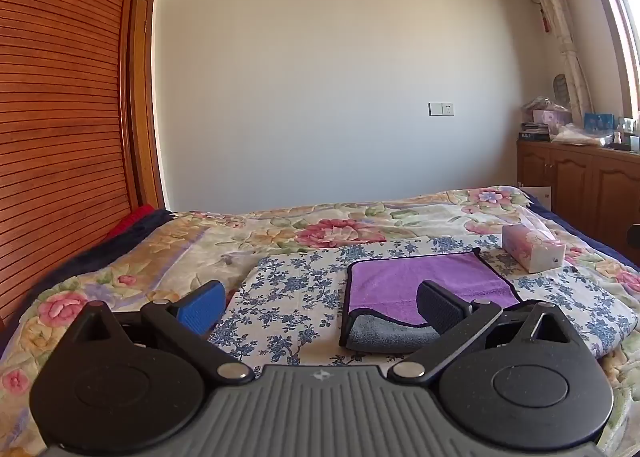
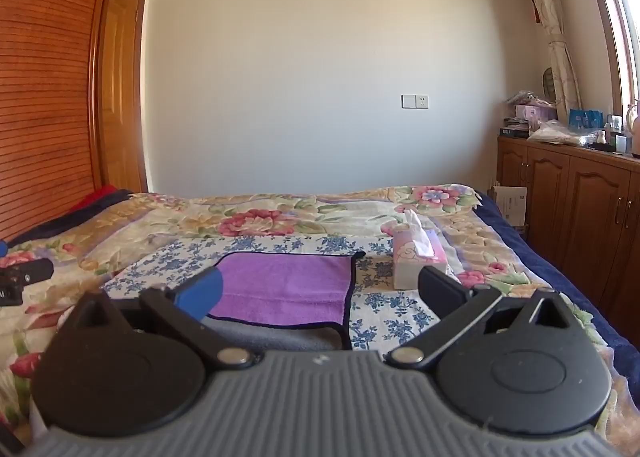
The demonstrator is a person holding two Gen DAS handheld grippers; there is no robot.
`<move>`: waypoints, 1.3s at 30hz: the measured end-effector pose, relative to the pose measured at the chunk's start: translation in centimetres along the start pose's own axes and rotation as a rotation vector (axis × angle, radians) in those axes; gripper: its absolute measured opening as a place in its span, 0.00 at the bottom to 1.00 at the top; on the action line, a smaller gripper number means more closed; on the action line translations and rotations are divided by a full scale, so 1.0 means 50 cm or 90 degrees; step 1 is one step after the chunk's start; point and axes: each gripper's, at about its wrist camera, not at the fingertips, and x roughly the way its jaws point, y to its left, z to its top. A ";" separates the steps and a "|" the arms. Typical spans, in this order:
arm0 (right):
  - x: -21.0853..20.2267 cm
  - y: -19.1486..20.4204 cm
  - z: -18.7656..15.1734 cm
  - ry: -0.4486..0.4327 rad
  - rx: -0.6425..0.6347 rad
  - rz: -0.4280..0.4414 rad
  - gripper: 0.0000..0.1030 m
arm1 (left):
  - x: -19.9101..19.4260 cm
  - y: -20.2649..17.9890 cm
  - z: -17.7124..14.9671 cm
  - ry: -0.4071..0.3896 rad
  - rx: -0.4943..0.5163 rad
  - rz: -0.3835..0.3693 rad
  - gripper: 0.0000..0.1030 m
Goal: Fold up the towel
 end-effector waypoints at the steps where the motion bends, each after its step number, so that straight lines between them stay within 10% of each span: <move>1: 0.000 0.000 0.000 -0.001 0.000 0.000 1.00 | 0.000 0.000 0.000 -0.001 -0.001 0.000 1.00; 39: 0.001 -0.001 -0.003 -0.001 0.001 0.000 1.00 | 0.000 0.000 0.000 0.001 0.005 0.002 1.00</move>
